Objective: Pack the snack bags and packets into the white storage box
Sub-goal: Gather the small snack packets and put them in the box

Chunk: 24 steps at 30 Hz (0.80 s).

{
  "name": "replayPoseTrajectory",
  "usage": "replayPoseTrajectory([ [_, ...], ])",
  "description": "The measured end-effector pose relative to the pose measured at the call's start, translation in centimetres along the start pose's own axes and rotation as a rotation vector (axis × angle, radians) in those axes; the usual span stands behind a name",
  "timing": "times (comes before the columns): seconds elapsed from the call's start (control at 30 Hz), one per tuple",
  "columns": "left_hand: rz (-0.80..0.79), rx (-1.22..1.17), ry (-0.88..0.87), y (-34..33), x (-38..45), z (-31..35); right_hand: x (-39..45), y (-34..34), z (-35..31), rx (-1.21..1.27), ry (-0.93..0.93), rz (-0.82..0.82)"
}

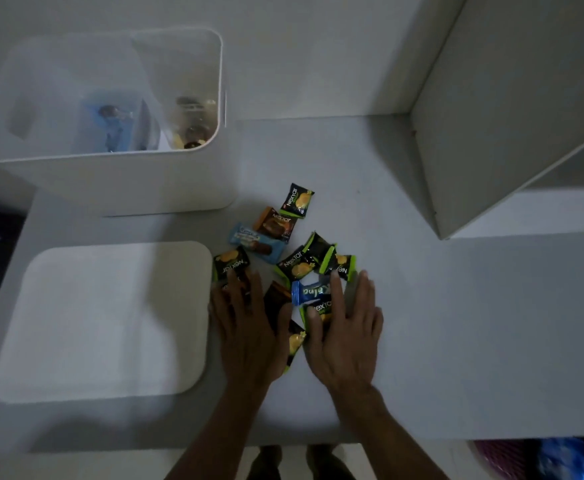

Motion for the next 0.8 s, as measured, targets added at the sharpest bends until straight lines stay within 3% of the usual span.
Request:
replayPoseTrajectory([
  [0.23,0.018,0.014,-0.029,-0.8,3.0,0.4,4.4,-1.1,-0.9,-0.144,0.229,-0.067],
  [0.47,0.001,0.129,-0.083,-1.5,3.0,0.8,4.4,-1.1,-0.8,-0.18,0.277,0.043],
  [0.63,0.144,0.071,-0.071,-0.1,2.1,1.1,4.5,-0.3,-0.7,-0.066,0.255,0.149],
  [0.8,0.146,0.067,-0.058,0.0,2.2,1.2,5.2,-0.9,-0.3,-0.026,0.26,0.096],
])
Point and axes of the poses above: each hand's wrist, its own x-axis towards the middle knuckle, its own y-axis out of the back of the hand, z = x × y, the point moved 8 cm from there along x, towards the middle knuckle, and after that the axes turned 2 degrees about z, right-handed, at the moved point
